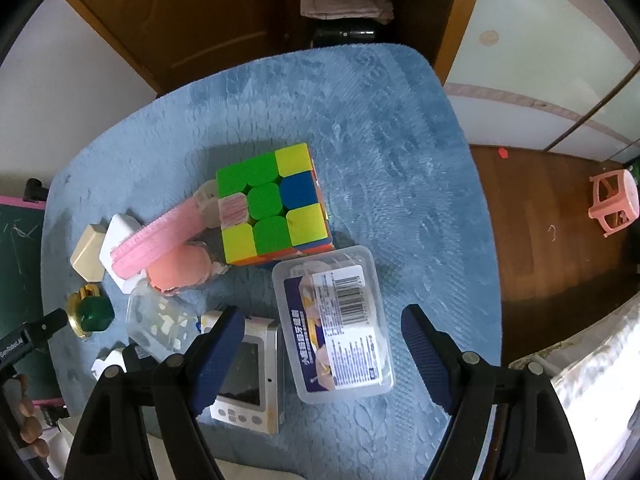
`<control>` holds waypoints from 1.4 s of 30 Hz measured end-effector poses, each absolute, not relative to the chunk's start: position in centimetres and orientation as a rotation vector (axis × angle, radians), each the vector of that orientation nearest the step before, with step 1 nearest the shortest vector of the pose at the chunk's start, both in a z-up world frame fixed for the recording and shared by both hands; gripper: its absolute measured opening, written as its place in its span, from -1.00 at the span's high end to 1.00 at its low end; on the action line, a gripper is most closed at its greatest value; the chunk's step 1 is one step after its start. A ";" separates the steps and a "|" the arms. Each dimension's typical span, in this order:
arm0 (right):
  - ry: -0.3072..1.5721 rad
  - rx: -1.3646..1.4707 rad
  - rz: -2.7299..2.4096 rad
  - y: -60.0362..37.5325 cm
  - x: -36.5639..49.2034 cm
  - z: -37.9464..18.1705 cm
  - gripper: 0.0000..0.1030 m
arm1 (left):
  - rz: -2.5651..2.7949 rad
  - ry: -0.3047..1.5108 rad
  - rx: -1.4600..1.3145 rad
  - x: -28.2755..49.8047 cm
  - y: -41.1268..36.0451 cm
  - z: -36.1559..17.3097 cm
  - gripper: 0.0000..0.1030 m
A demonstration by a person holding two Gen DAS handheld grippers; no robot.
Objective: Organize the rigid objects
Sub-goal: 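Reach the left tool to the gold compact while the right tool reaches the clear box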
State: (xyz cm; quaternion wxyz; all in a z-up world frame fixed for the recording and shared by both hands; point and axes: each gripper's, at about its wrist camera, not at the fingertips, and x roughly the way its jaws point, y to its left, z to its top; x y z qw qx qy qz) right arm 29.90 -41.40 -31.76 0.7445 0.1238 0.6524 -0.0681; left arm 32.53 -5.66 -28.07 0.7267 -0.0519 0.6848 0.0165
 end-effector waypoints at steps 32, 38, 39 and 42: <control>1.499 0.228 -0.148 -41.8 31.1 -35.4 -0.28 | 0.186 1.538 -0.089 33.9 -2.0 -29.4 -0.34; 1.507 0.221 -0.145 -41.2 31.1 -36.1 -0.28 | 0.143 1.583 -0.157 33.9 -1.7 -31.4 -0.34; 1.509 0.220 -0.145 -41.2 31.1 -36.3 -0.28 | 0.141 1.588 -0.143 33.9 -1.9 -31.6 -0.34; 1.512 0.216 -0.148 -41.0 31.3 -36.7 -0.28 | 0.162 1.579 -0.071 33.9 -2.5 -31.8 -0.34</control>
